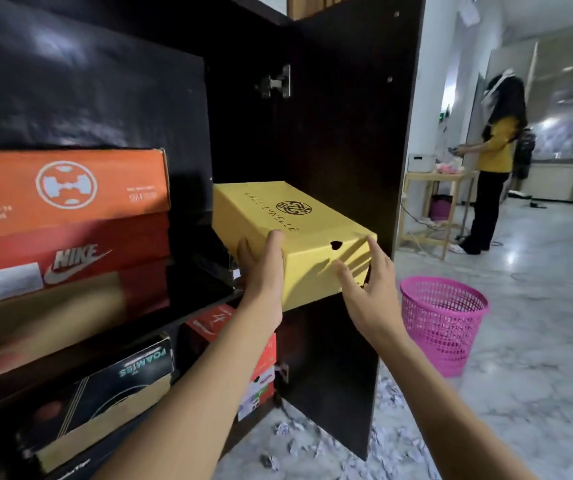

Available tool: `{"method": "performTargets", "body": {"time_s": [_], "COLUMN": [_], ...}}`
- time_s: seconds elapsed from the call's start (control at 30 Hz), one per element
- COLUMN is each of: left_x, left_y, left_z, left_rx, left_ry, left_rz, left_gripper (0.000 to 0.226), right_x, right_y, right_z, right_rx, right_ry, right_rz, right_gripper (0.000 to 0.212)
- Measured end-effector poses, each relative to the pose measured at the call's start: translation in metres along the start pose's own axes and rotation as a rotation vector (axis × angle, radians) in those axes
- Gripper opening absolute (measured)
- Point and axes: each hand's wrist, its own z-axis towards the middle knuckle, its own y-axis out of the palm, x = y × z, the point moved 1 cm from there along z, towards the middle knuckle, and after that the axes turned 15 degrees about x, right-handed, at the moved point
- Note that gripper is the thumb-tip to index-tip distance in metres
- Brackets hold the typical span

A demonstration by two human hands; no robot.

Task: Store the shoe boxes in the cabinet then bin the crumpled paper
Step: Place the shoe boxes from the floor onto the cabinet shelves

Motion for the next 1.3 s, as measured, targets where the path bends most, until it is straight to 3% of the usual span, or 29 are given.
{"method": "performTargets", "body": {"time_s": [0.2,0.43,0.63,0.77,0.9,1.07,1.2,1.3], "left_x": [0.004,-0.015,-0.022,-0.018,-0.038,-0.033,-0.028,-0.028], "left_y": [0.034,0.05,0.038,0.02,0.006,0.006,0.005,0.003], "left_z": [0.08,0.17,0.253,0.23,0.227,0.266,0.282,0.281], "left_rx": [0.137,0.229,0.245,0.165,0.127,0.19,0.196,0.168], "left_ry": [-0.01,0.006,0.002,0.368,0.587,0.516,0.514,0.473], "left_rz": [0.036,0.148,0.237,0.283,0.298,0.373,0.445,0.468], "left_gripper": [0.092,0.088,0.108,0.079,0.074,0.071,0.091,0.079], "right_x": [0.016,0.046,0.06,0.074,0.079,0.072,0.066,0.06], "right_y": [0.067,0.153,0.215,0.237,0.265,0.291,0.292,0.278], "right_z": [0.051,0.091,0.108,0.095,0.08,0.093,0.113,0.119], "right_rx": [-0.12,-0.282,-0.416,-0.168,-0.063,-0.257,-0.343,-0.394], "right_ry": [-0.003,-0.033,-0.129,-0.192,-0.16,-0.139,-0.105,-0.106], "right_rz": [0.002,0.018,0.028,0.046,0.059,0.037,-0.011,-0.106], "right_gripper": [0.075,0.066,0.061,0.051,0.045,0.052,0.05,0.053]}}
